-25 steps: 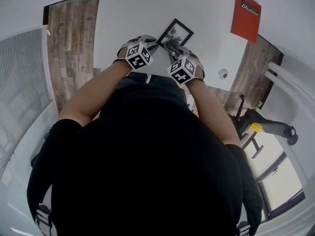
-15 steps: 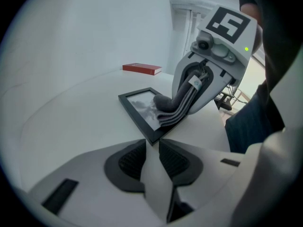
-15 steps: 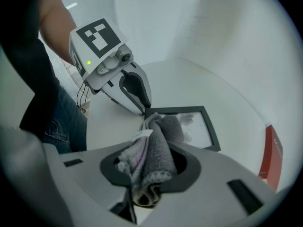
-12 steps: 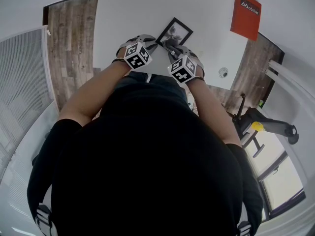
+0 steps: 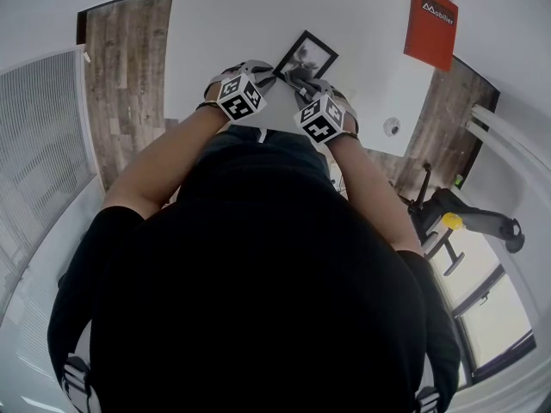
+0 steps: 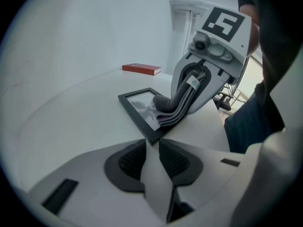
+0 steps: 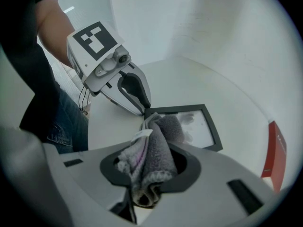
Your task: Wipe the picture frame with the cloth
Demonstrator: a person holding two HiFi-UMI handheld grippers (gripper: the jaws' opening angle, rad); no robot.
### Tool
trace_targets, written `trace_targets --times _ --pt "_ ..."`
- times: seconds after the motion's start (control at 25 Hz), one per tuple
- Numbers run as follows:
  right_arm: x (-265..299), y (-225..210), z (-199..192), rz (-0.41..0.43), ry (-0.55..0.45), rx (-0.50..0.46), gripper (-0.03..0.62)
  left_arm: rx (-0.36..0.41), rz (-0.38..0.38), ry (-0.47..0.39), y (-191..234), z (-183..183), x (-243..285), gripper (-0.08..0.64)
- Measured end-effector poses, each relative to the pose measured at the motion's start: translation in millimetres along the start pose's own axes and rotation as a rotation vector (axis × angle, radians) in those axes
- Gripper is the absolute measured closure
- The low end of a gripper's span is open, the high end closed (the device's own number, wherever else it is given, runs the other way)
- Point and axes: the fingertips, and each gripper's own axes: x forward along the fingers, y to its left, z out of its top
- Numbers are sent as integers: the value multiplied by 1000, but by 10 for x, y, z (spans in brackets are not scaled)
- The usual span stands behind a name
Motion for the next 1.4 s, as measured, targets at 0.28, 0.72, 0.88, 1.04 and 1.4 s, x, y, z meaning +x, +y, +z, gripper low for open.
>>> trace_targets --times 0.28,0.72,0.88,1.04,1.4 --pt "-83 -9 39 35 -11 87 489 -41 -28 68 -3 -11 10 467" --pt "-607 -240 252 -9 -163 305 489 -180 -98 100 17 124 -310 399" --pt "-918 -431 390 -70 -235 355 489 -194 -81 30 150 254 -541 399" --pt "-1316 -598 532 -145 -308 389 489 -238 -58 -71 290 445 -905 399" --pt "-2220 -787 791 -297 -463 434 488 -286 0 -257 510 656 -1730 399"
